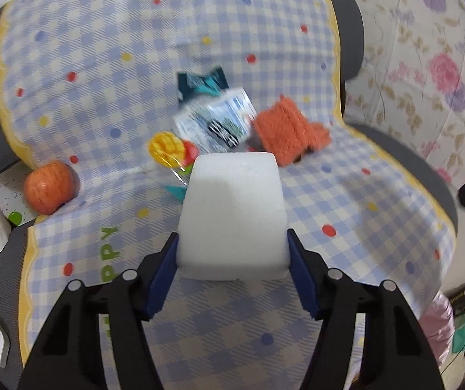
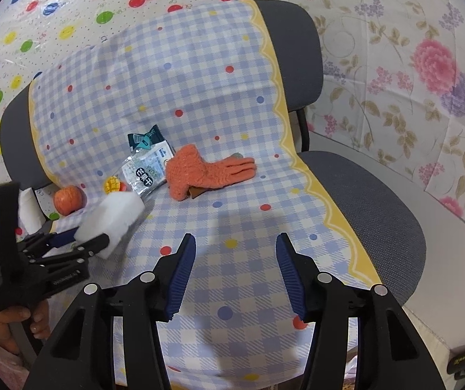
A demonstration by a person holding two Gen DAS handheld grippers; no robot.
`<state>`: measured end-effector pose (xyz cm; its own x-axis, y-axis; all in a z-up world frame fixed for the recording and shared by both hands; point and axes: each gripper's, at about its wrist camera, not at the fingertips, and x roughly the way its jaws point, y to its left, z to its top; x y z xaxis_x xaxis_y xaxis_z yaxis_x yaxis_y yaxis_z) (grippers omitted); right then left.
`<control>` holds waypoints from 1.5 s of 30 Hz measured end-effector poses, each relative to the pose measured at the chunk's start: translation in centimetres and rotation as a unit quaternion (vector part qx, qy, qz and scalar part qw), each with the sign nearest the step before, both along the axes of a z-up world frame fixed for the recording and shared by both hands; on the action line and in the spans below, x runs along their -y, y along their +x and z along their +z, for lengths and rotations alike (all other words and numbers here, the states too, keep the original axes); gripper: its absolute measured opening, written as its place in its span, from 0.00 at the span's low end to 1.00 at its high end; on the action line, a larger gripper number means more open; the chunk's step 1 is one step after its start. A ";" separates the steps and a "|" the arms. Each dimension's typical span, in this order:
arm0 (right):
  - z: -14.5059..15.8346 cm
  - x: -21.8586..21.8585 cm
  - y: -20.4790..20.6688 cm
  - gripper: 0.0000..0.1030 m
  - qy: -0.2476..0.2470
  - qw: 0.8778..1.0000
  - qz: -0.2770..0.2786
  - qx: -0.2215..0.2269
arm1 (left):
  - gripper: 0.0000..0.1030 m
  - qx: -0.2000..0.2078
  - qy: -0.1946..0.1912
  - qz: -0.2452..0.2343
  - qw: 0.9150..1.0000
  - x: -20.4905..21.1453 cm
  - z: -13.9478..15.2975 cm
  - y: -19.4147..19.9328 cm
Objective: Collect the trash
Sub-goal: 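Lift the foam block with the left gripper while the right gripper grasps the orange glove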
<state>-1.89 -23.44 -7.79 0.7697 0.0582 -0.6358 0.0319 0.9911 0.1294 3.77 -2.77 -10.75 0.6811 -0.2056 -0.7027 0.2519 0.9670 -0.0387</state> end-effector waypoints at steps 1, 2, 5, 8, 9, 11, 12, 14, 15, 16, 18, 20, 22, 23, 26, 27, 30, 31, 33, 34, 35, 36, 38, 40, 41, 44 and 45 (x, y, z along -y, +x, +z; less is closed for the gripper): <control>0.0 -0.3 0.3 0.52 -0.001 1.000 0.004 0.000 | 0.60 0.009 -0.008 0.006 1.000 -0.5 0.5 -0.2; 0.0 -0.6 0.6 0.52 -0.002 1.000 0.008 0.001 | 0.60 0.017 -0.015 0.015 1.000 -1.1 1.1 -0.4; 0.2 -1.3 1.9 0.47 -0.006 1.000 0.015 0.008 | 0.61 0.047 -0.034 0.047 0.997 -3.1 2.9 -0.8; 0.4 -2.0 3.7 0.41 -0.005 0.999 0.028 0.016 | 0.61 0.068 -0.042 0.074 0.994 -5.0 4.4 -0.7; 0.5 -2.2 4.4 0.41 -0.007 0.999 0.032 0.016 | 0.61 0.076 -0.043 0.085 0.993 -5.6 4.9 -0.6; 0.4 -2.8 6.3 0.42 -0.006 0.999 0.045 0.015 | 0.61 0.088 -0.044 0.097 0.990 -6.6 5.8 -0.3; 0.4 -3.0 7.0 0.42 -0.008 0.999 0.049 0.015 | 0.61 0.093 -0.042 0.103 0.990 -6.9 6.1 0.0; 0.3 -3.6 8.8 0.46 -0.019 0.998 0.058 0.015 | 0.61 0.100 -0.038 0.113 0.988 -7.6 6.5 0.6; 0.1 -4.0 10.1 0.46 -0.025 0.997 0.064 0.016 | 0.61 0.100 -0.039 0.116 0.987 -7.8 6.5 0.8; 0.0 -4.3 11.0 0.46 -0.027 0.997 0.070 0.015 | 0.61 0.096 -0.042 0.119 0.987 -8.0 6.5 1.1; -0.6 -4.7 13.0 0.48 -0.027 0.996 0.083 0.005 | 0.61 0.086 -0.040 0.122 0.988 -8.2 6.0 2.0; -1.5 -5.2 15.1 0.54 -0.032 0.995 0.090 -0.009 | 0.61 0.078 -0.038 0.121 0.989 -8.1 5.4 2.4; -2.2 -5.6 16.5 0.57 -0.034 0.995 0.097 -0.019 | 0.61 0.069 -0.035 0.115 0.990 -7.7 4.6 2.8; -2.8 -5.8 17.5 0.57 -0.034 0.994 0.099 -0.028 | 0.61 0.066 -0.034 0.113 0.991 -7.6 4.3 3.0; -3.6 -6.1 19.2 0.57 -0.036 0.993 0.102 -0.040 | 0.61 0.057 -0.031 0.108 0.992 -7.1 3.4 3.3; -3.8 -6.2 19.8 0.57 -0.040 0.993 0.101 -0.043 | 0.61 0.054 -0.031 0.105 0.992 -7.0 3.2 3.4; -4.2 -6.4 21.0 0.54 -0.044 0.993 0.099 -0.050 | 0.61 0.048 -0.029 0.101 0.993 -6.7 2.8 3.5; -4.3 -6.5 21.3 0.51 -0.046 0.993 0.098 -0.052 | 0.61 0.046 -0.029 0.101 0.993 -6.6 2.7 3.6; -4.4 -6.6 21.5 0.41 -0.045 0.992 0.099 -0.057 | 0.61 0.044 -0.030 0.099 0.994 -6.5 2.5 3.5; -4.4 -6.7 21.5 0.22 -0.045 0.992 0.101 -0.059 | 0.61 0.042 -0.029 0.098 0.994 -6.4 2.5 3.5; -4.3 -6.8 21.3 0.17 -0.047 0.992 0.102 -0.061 | 0.61 0.041 -0.028 0.096 0.994 -6.3 2.4 3.5; -3.7 -6.7 20.8 0.16 -0.048 0.992 0.100 -0.052 | 0.61 0.041 -0.027 0.095 0.994 -6.3 2.4 3.3; -2.0 -6.6 19.5 0.15 -0.051 0.994 0.095 -0.024 | 0.61 0.043 -0.026 0.093 0.994 -6.1 2.6 2.9; 1.0 -5.7 17.8 0.15 -0.048 0.995 0.083 0.015 | 0.61 0.047 -0.025 0.091 0.994 -6.0 2.9 2.6; 3.1 -5.0 16.6 0.14 -0.042 0.996 0.075 0.038 | 0.61 0.049 -0.025 0.091 0.994 -5.9 3.0 2.5; 7.1 -3.5 13.6 0.15 -0.030 0.994 0.067 0.076 | 0.61 0.061 -0.031 0.088 0.994 -5.7 4.1 1.7; 8.0 -3.3 12.8 0.15 -0.031 0.994 0.066 0.083 | 0.61 0.065 -0.032 0.086 0.994 -5.5 4.3 1.4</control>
<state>10.90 -20.13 0.22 0.8523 0.1299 -0.5066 -0.1150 0.9915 0.0607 5.18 2.76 -6.41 0.7941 -0.1206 -0.5957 0.0910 0.9927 -0.0796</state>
